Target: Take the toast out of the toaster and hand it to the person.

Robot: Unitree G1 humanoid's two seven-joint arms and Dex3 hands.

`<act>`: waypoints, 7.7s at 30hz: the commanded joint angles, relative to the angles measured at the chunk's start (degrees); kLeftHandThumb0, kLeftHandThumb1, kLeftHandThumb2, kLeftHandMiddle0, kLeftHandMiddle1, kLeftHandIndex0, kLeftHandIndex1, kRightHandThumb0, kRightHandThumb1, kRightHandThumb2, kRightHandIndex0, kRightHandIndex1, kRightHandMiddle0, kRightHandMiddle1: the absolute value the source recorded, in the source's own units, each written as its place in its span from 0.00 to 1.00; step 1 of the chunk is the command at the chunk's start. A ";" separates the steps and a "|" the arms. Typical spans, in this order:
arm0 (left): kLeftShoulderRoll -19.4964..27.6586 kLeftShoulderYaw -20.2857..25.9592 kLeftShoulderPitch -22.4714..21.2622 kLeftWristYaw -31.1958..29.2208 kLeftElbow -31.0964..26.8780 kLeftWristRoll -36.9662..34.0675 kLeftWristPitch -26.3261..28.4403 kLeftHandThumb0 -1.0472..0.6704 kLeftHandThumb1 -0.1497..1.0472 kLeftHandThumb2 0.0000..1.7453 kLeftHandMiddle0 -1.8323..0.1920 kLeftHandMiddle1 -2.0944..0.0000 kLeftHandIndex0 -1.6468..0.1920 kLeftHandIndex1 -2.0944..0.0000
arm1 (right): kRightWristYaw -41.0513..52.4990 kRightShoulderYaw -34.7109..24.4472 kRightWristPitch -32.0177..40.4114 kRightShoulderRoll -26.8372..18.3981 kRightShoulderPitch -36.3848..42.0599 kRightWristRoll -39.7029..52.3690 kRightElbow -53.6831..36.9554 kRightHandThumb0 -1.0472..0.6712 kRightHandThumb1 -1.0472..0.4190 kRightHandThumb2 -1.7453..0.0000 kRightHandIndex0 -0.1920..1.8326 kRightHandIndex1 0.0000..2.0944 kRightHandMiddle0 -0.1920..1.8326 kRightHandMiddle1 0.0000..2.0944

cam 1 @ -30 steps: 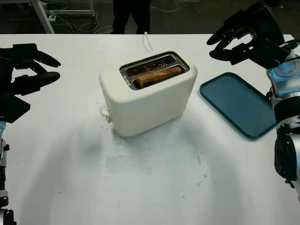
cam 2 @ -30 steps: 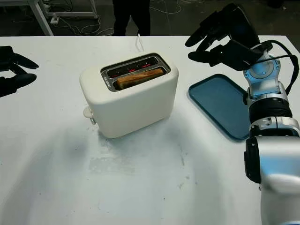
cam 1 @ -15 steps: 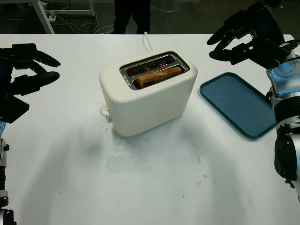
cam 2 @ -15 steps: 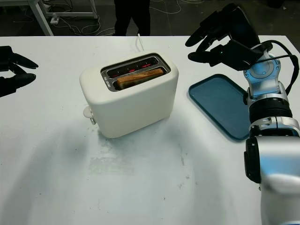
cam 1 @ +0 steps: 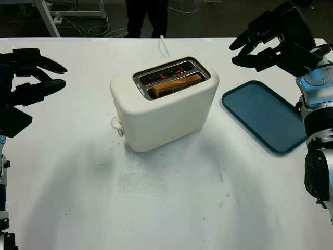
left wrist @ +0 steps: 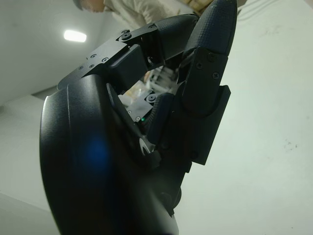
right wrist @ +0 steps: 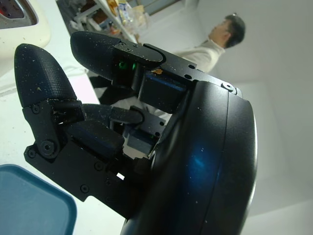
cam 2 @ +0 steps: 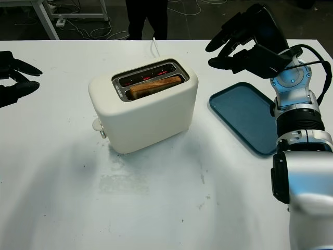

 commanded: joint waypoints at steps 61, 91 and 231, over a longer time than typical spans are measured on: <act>-4.00 -6.81 -8.80 0.81 9.47 2.89 -4.15 0.13 0.87 0.01 0.40 0.48 0.42 0.57 | -3.66 1.24 -2.21 3.45 0.10 0.23 -1.41 0.18 0.73 0.40 0.86 0.20 0.86 0.05; -7.78 -2.76 6.08 7.75 -15.19 7.21 9.67 0.14 0.89 0.02 0.42 0.44 0.45 0.52 | 0.29 -2.36 -8.70 3.59 6.40 6.64 -2.90 0.26 0.62 0.51 0.75 0.26 0.82 0.04; -10.26 -1.72 9.45 8.18 -19.31 7.46 12.06 0.12 0.89 0.05 0.41 0.46 0.44 0.54 | 3.82 18.04 1.80 6.03 -1.26 -15.40 -22.70 0.53 0.26 0.98 0.47 0.41 0.55 0.20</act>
